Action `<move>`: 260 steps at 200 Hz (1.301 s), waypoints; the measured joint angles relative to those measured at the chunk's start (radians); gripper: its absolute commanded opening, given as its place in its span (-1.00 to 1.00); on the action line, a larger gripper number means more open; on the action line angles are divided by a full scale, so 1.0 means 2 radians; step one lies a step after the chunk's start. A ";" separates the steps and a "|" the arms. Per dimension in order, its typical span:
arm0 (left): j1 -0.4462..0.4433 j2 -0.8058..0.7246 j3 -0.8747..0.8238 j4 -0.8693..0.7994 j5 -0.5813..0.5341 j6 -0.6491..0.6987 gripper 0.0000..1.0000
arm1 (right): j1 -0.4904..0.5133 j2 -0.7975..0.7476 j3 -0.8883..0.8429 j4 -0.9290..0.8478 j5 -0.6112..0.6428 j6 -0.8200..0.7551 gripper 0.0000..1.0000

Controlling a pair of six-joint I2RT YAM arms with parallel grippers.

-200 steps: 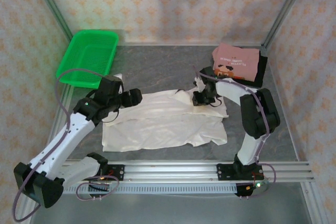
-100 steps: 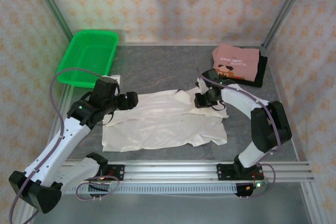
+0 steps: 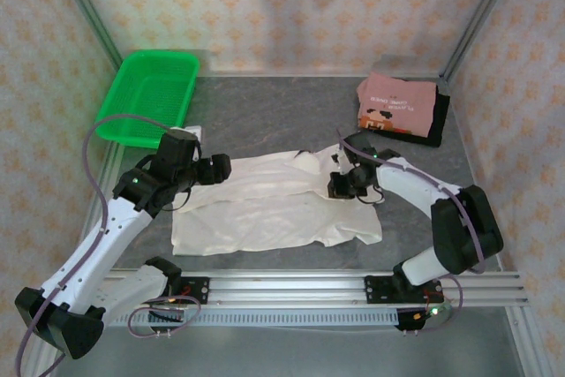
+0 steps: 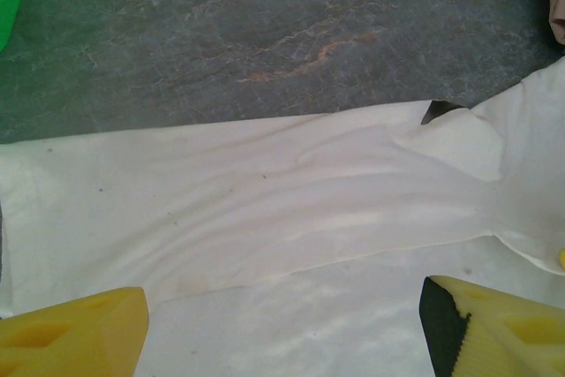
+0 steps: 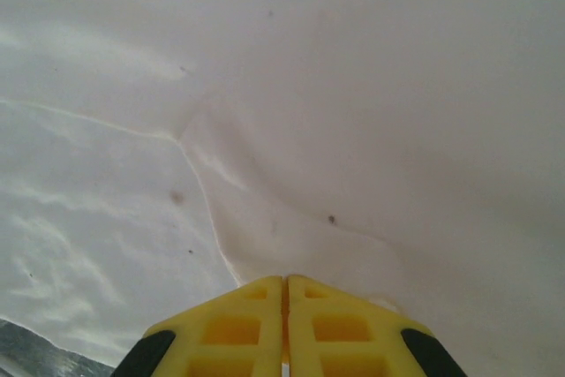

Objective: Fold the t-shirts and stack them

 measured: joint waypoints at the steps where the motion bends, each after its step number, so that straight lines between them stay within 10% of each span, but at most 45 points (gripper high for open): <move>1: 0.000 0.000 0.000 0.000 0.000 0.000 0.64 | 0.000 0.000 -0.001 0.000 0.000 0.002 -0.81; 111: 0.000 0.011 -0.038 -0.011 -0.036 -0.057 0.71 | 0.003 -0.064 -0.023 -0.046 -0.002 0.043 0.16; 260: 0.000 0.059 -0.173 -0.117 -0.048 -0.285 0.63 | -0.025 -0.047 0.039 -0.145 0.107 0.127 0.27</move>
